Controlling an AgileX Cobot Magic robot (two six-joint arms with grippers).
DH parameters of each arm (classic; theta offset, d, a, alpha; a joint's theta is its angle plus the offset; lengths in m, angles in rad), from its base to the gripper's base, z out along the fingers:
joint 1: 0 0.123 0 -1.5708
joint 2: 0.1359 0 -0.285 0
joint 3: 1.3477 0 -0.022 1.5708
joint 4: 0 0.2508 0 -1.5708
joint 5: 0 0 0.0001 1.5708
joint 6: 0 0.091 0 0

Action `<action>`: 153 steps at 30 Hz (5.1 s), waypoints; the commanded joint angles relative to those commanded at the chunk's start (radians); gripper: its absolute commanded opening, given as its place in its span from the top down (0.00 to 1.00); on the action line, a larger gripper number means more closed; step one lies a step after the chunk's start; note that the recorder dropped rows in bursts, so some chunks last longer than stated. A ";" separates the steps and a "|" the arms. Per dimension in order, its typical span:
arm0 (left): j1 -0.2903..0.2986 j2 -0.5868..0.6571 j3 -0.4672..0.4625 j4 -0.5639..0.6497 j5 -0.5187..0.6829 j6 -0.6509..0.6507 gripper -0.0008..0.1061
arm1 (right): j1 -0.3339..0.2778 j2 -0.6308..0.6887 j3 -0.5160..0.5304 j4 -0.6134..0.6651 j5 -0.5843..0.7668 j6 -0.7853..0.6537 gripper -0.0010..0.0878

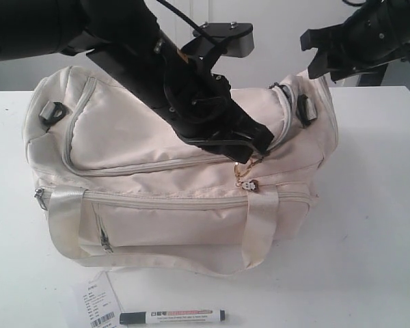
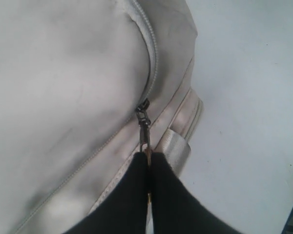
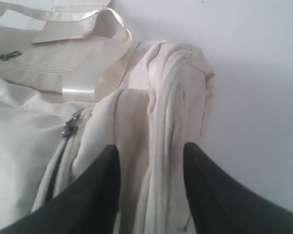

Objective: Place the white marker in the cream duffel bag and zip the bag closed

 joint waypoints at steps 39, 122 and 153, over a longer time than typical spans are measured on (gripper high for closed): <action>0.000 -0.020 0.000 0.034 -0.002 0.000 0.99 | 0.091 -0.089 0.236 0.275 0.078 -0.011 0.40; 0.000 -0.083 0.000 0.287 0.288 -0.009 0.99 | 0.091 -0.075 0.236 0.307 0.026 -0.037 0.99; 0.000 -0.083 0.000 0.377 0.364 -0.029 0.99 | 0.091 -0.075 0.236 0.291 0.024 -0.037 0.99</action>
